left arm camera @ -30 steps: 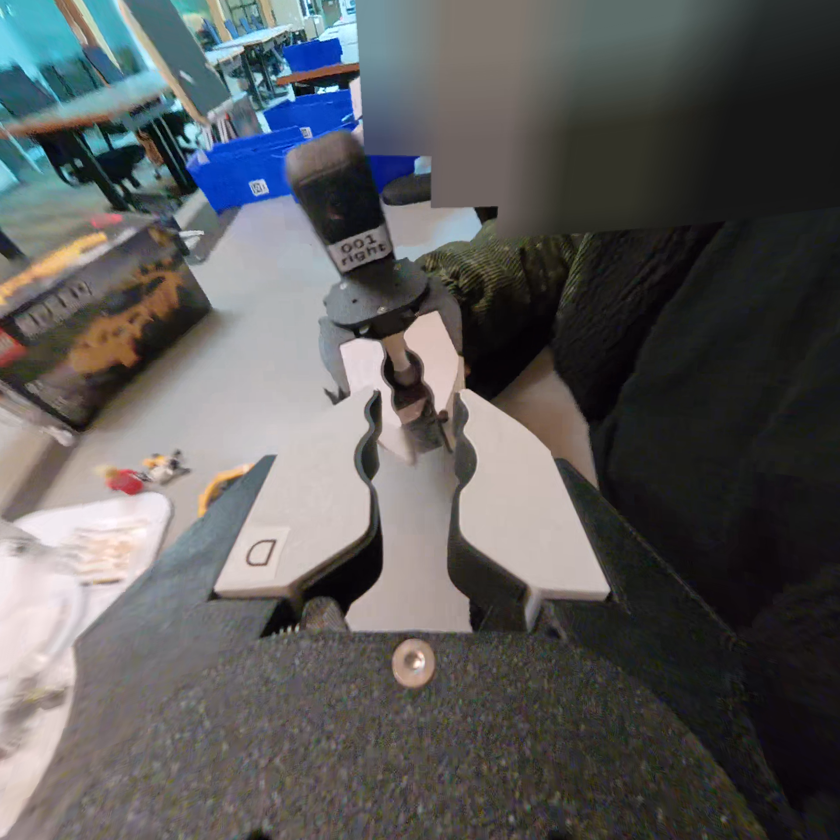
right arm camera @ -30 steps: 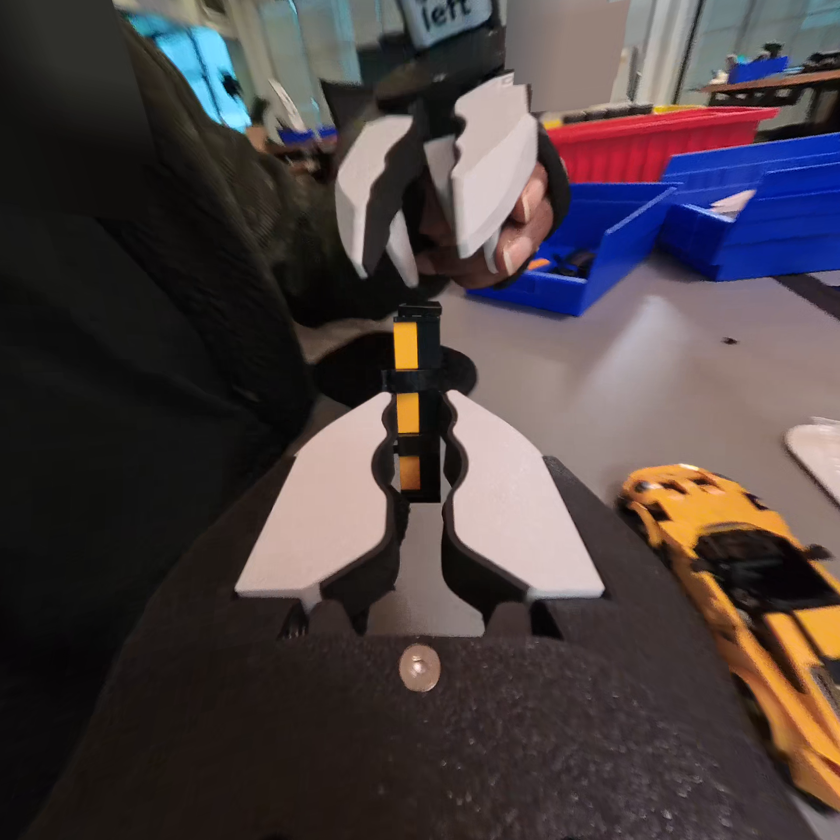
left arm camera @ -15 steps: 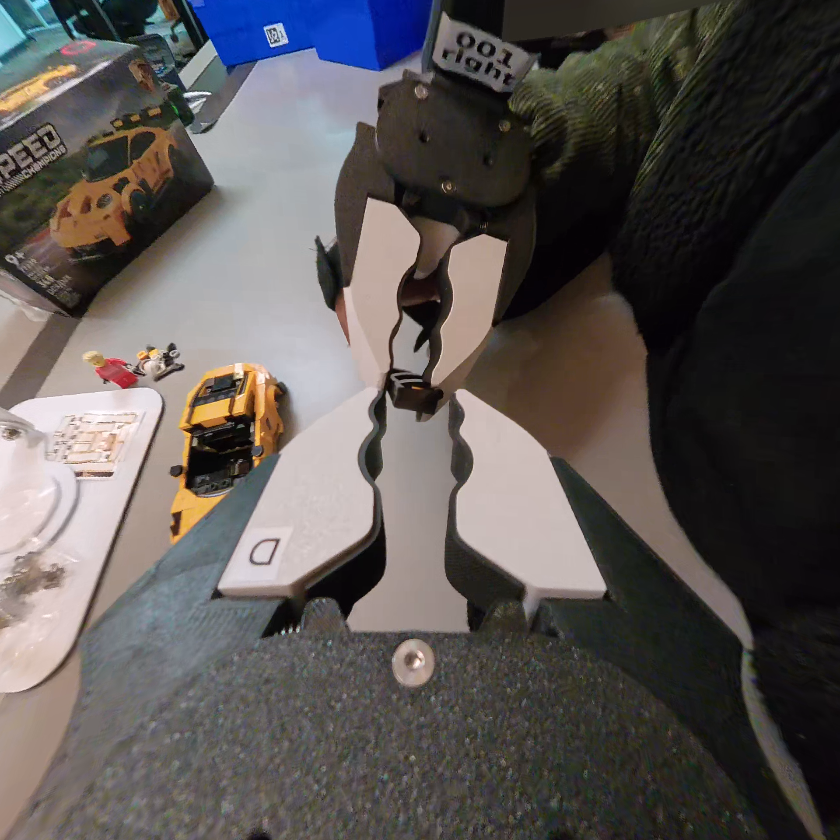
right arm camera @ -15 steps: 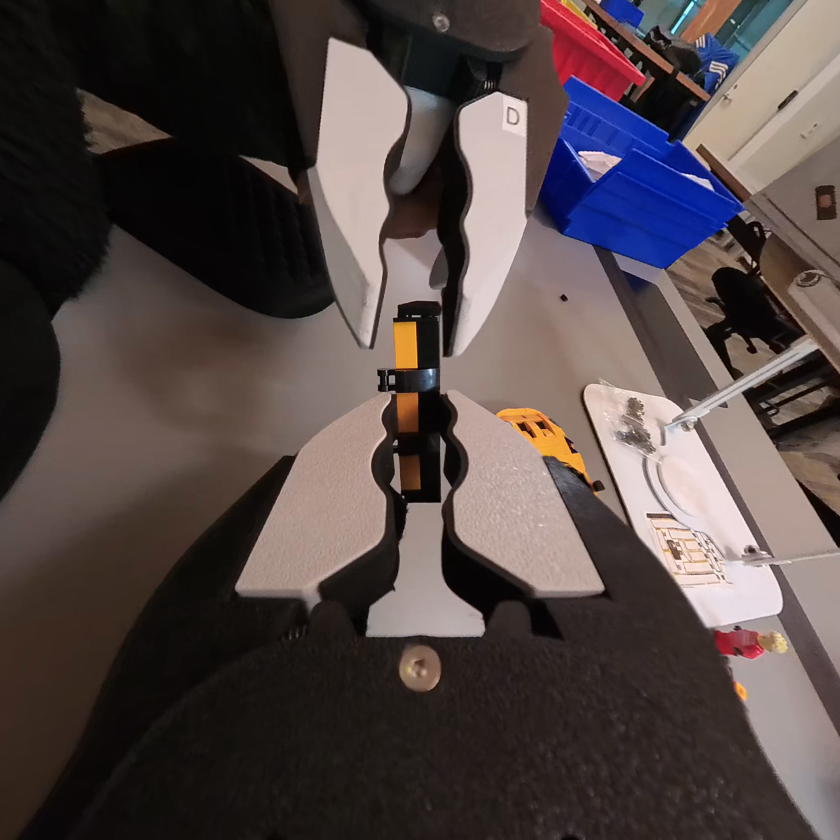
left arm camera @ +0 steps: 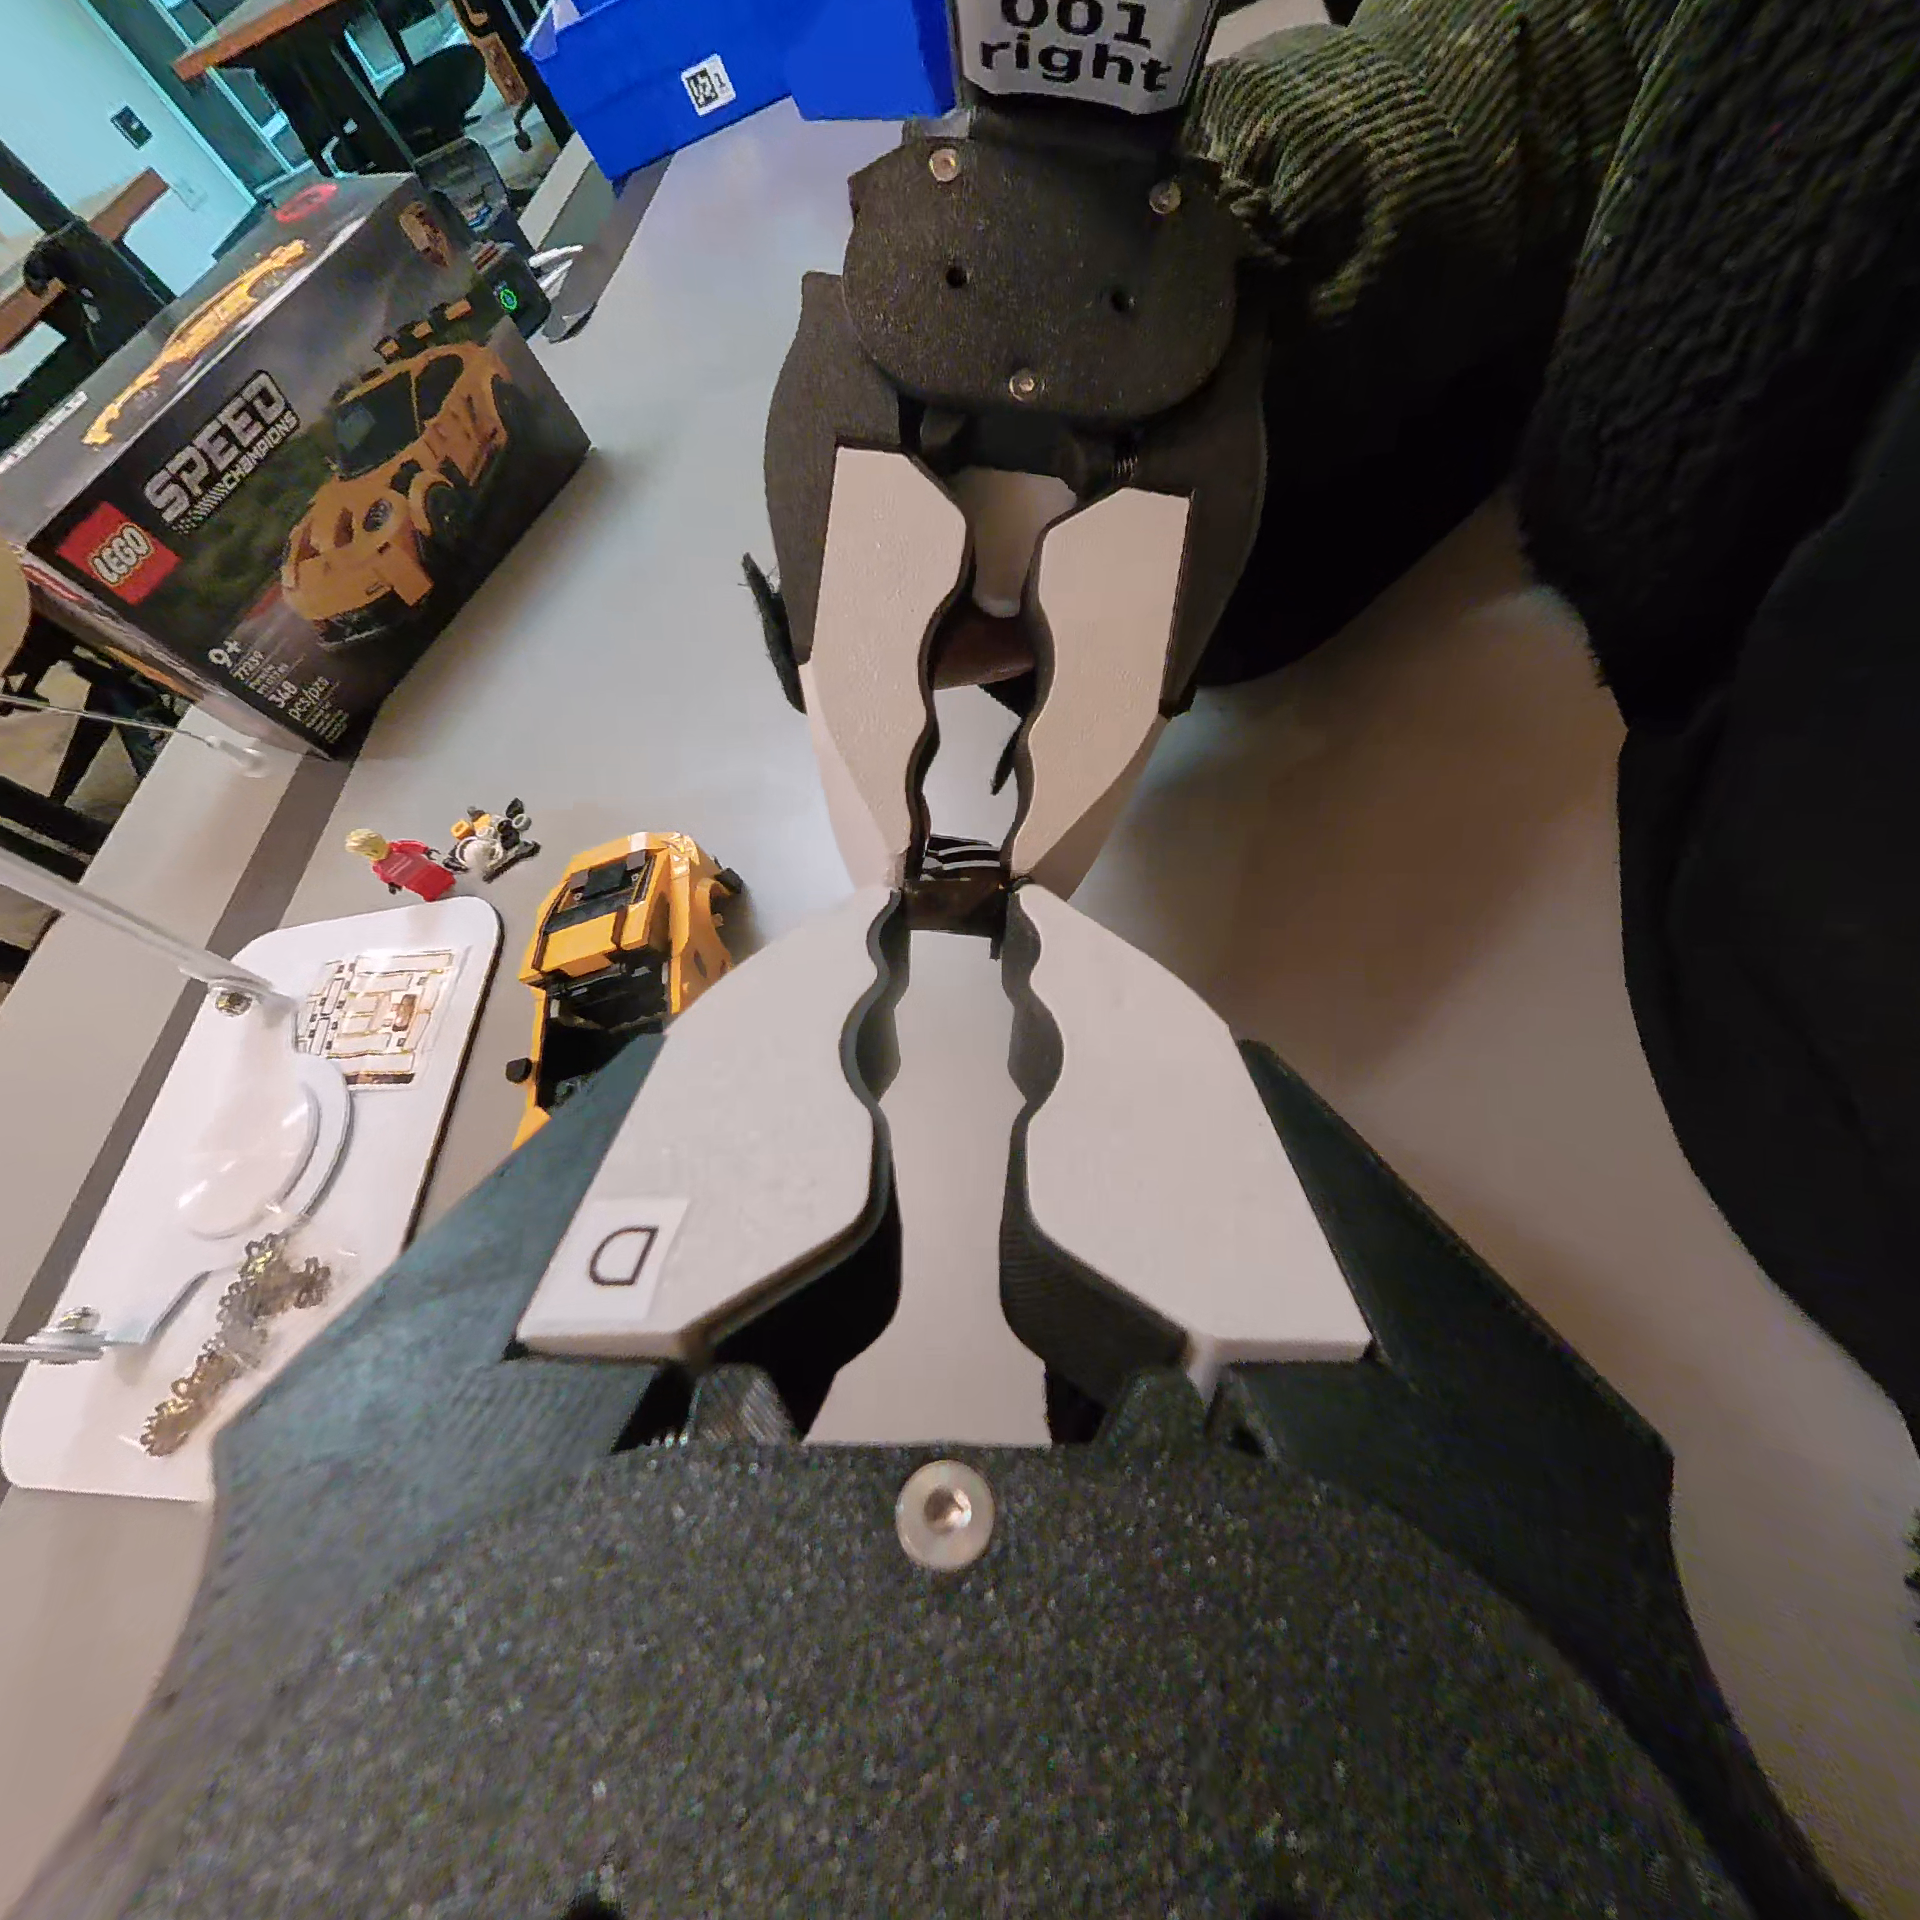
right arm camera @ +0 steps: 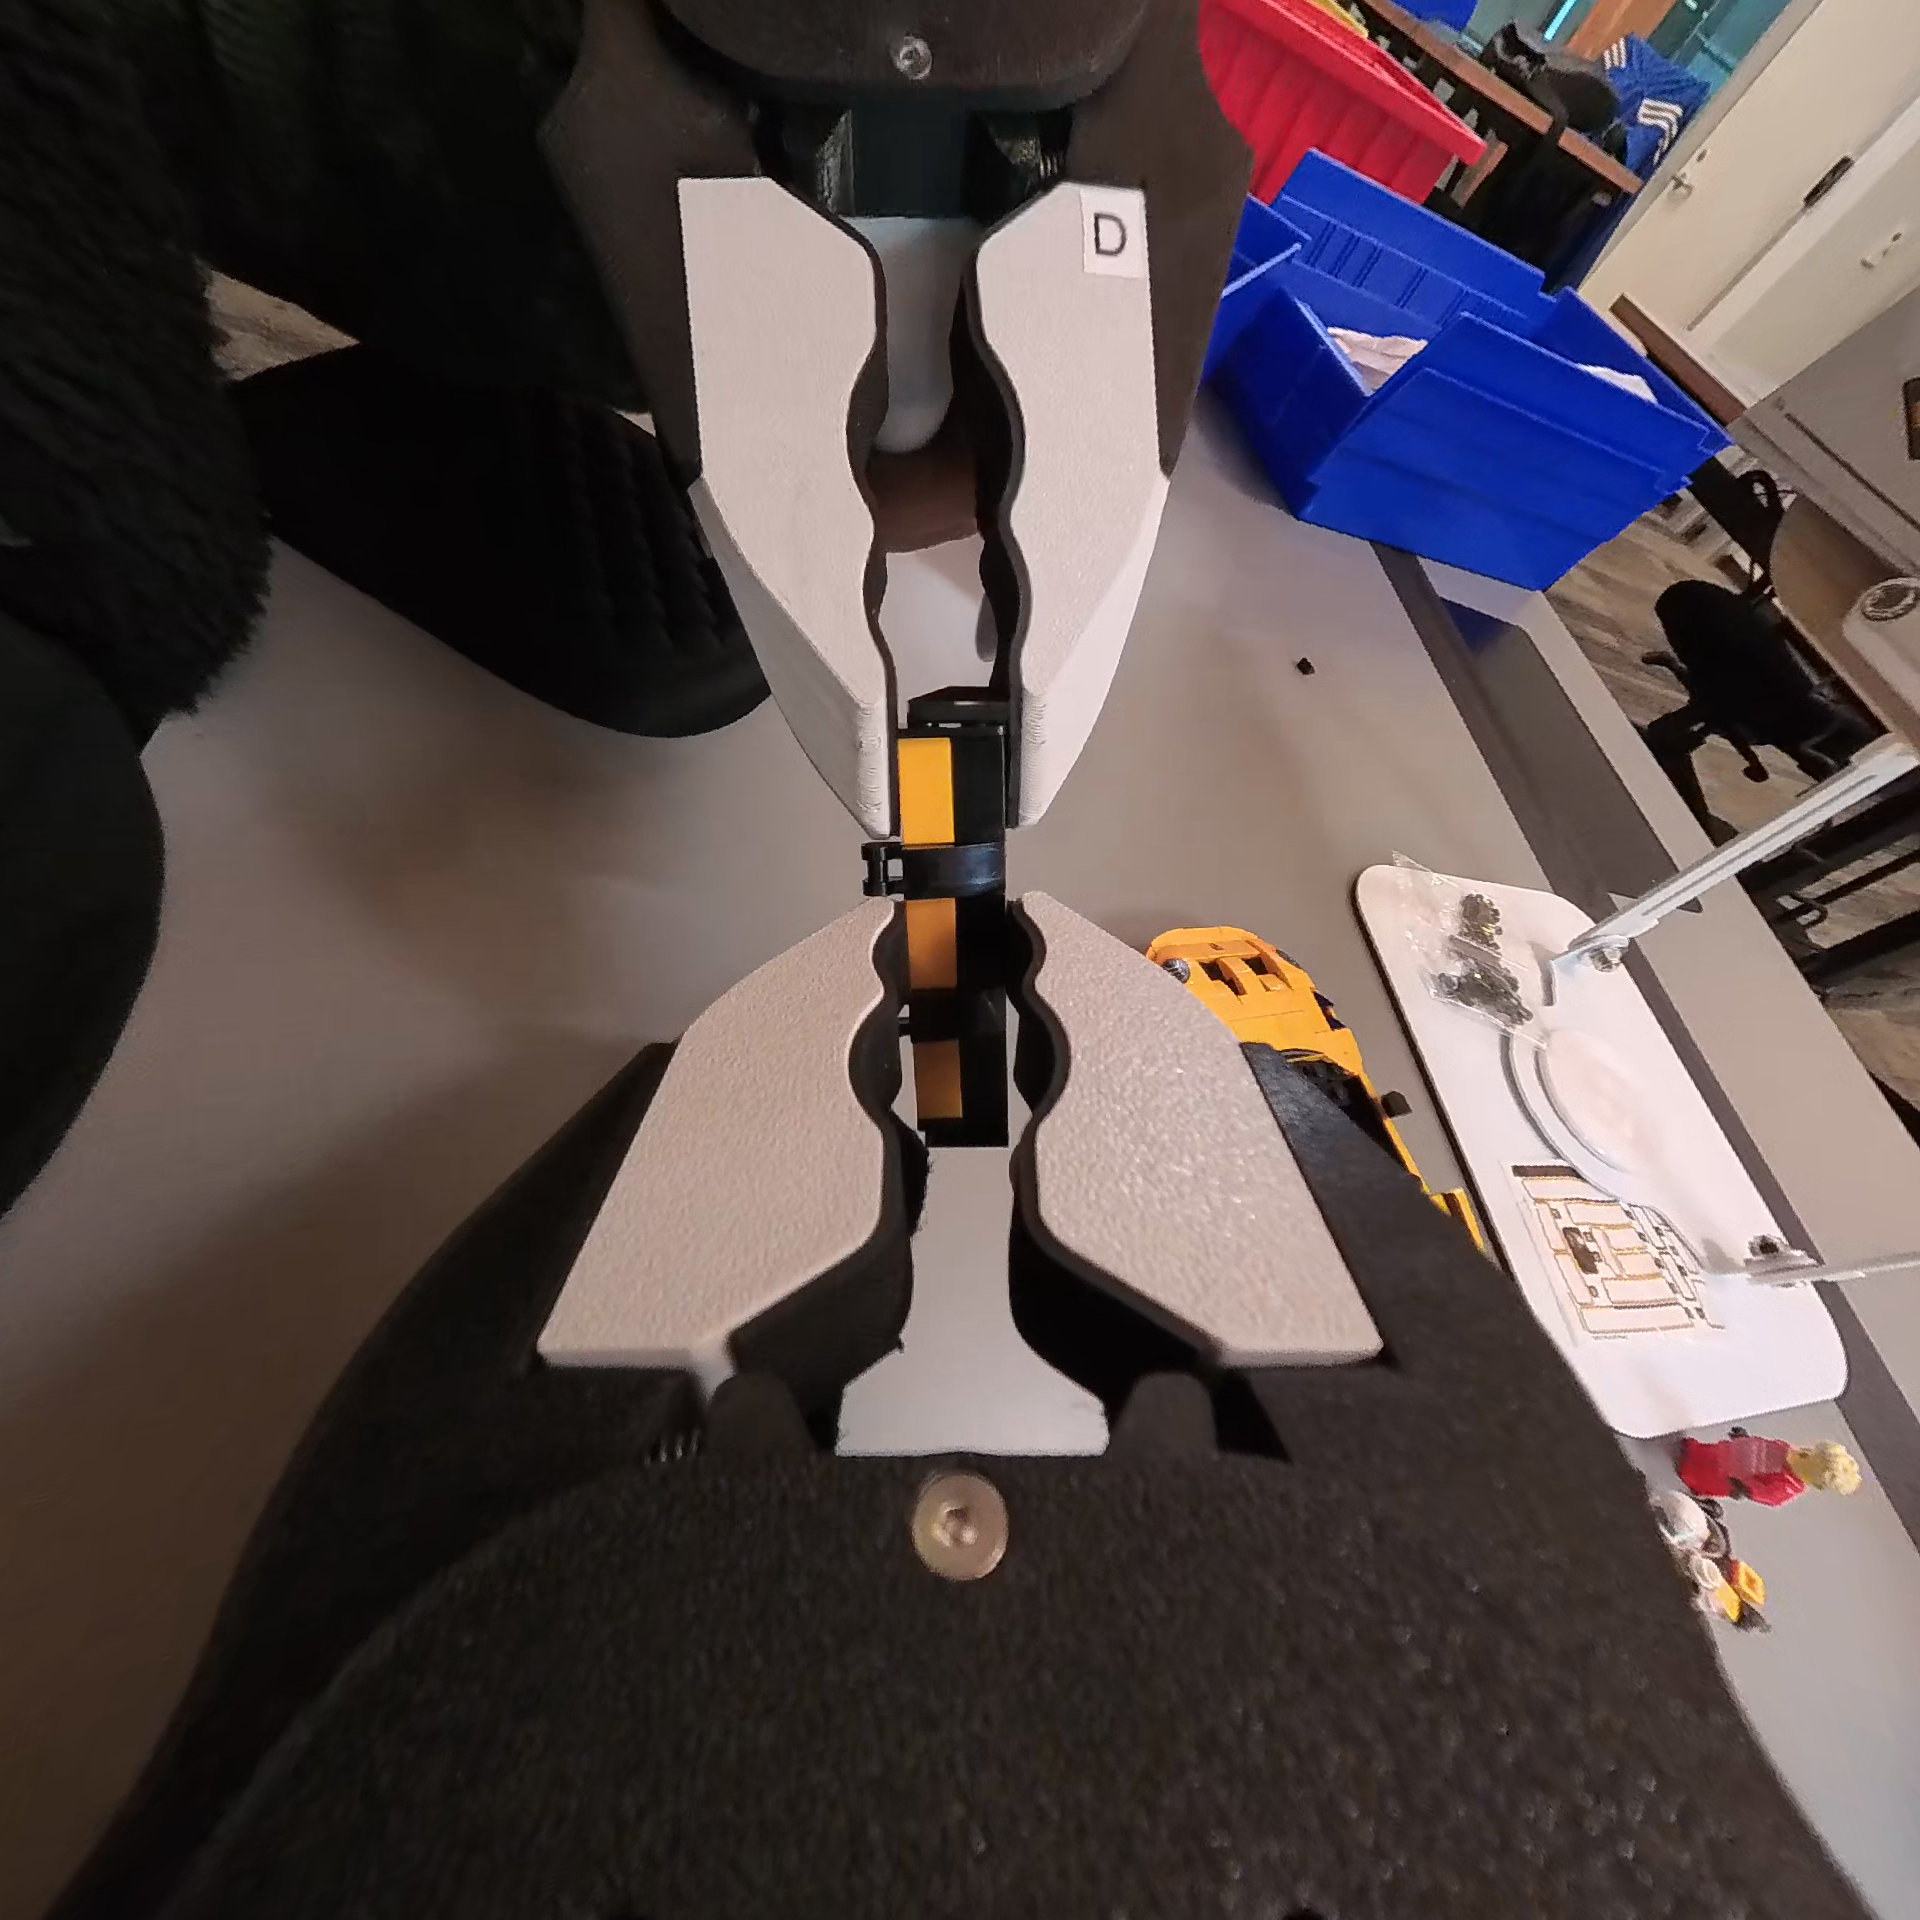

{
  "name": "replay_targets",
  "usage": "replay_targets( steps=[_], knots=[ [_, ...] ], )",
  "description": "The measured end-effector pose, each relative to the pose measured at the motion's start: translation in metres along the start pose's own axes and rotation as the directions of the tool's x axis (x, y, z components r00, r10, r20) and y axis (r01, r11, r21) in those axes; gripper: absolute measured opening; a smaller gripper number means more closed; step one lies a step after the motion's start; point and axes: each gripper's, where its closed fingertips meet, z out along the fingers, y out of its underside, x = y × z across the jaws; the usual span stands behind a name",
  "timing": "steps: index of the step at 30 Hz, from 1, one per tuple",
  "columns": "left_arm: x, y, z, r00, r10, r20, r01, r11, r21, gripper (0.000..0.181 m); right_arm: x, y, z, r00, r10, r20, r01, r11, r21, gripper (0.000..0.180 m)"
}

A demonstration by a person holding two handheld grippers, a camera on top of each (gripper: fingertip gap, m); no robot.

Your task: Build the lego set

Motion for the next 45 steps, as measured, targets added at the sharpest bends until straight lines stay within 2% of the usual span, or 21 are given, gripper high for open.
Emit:
replay_targets(
  steps=[7, 11, 13, 15, 18, 20, 24, 28, 31, 34, 36, 39, 42, 45],
  knots=[
    [-0.002, 0.004, 0.001, 0.999, -0.038, 0.007, 0.038, 0.999, 0.015, 0.02, 0.003, 0.004, 0.003, 0.999, -0.027, -0.031, 0.027, 0.999, -0.018, 0.017],
    [-0.006, 0.003, -0.003, 0.982, -0.188, -0.025, 0.19, 0.979, 0.071, 0.032, 0.008, 0.008, 0.004, 0.996, -0.048, -0.074, 0.046, 0.998, -0.035, 0.017],
    [-0.011, 0.0, -0.007, 0.944, -0.323, -0.061, 0.328, 0.935, 0.133, 0.033, 0.013, 0.007, 0.003, 0.993, -0.049, -0.11, 0.046, 0.998, -0.032, 0.017],
    [-0.017, -0.002, -0.011, 0.876, -0.471, -0.104, 0.483, 0.854, 0.194, 0.031, 0.021, 0.007, 0.003, 0.985, -0.043, -0.164, 0.039, 0.999, -0.026, 0.017],
    [-0.027, -0.003, -0.011, 0.792, -0.602, -0.103, 0.604, 0.747, 0.277, 0.027, 0.034, 0.005, 0.002, 0.967, -0.014, -0.255, 0.011, 1.0, -0.012, 0.016],
    [-0.033, -0.005, -0.006, 0.777, -0.628, -0.047, 0.606, 0.726, 0.325, 0.027, 0.041, 0.004, 0.002, 0.952, 0.031, -0.305, -0.031, 1.0, 0.007, 0.016],
    [-0.045, -0.012, 0.003, 0.773, -0.628, 0.091, 0.551, 0.735, 0.395, 0.023, 0.052, 0.003, 0.002, 0.916, 0.132, -0.379, -0.121, 0.991, 0.052, 0.016],
    [-0.054, -0.012, 0.011, 0.739, -0.653, 0.164, 0.557, 0.73, 0.395, 0.015, 0.058, -0.001, -0.003, 0.888, 0.167, -0.429, -0.145, 0.986, 0.085, 0.016],
    [-0.055, -0.014, 0.015, 0.748, -0.638, 0.182, 0.541, 0.746, 0.389, 0.012, 0.06, 0.0, -0.005, 0.879, 0.182, -0.442, -0.159, 0.983, 0.089, 0.016],
    [-0.054, -0.013, 0.016, 0.775, -0.605, 0.18, 0.525, 0.776, 0.35, 0.011, 0.059, 0.001, -0.004, 0.886, 0.189, -0.422, -0.166, 0.982, 0.092, 0.017],
    [-0.051, -0.012, 0.015, 0.803, -0.58, 0.135, 0.523, 0.795, 0.306, 0.011, 0.055, 0.0, -0.002, 0.908, 0.175, -0.382, -0.153, 0.984, 0.087, 0.024],
    [-0.042, -0.012, 0.01, 0.841, -0.541, -0.021, 0.531, 0.817, 0.225, 0.011, 0.042, -0.006, -0.002, 0.958, 0.132, -0.256, -0.109, 0.989, 0.102, 0.028],
    [-0.032, -0.008, 0.001, 0.877, -0.456, -0.151, 0.476, 0.865, 0.158, 0.01, 0.026, -0.006, -0.008, 0.992, 0.052, -0.116, -0.041, 0.995, 0.095, 0.029],
    [-0.014, -0.001, -0.004, 0.854, -0.421, -0.306, 0.458, 0.887, 0.058, 0.01, 0.016, -0.009, -0.017, 0.999, 0.012, -0.032, -0.008, 0.992, 0.124, 0.028]
  ],
)
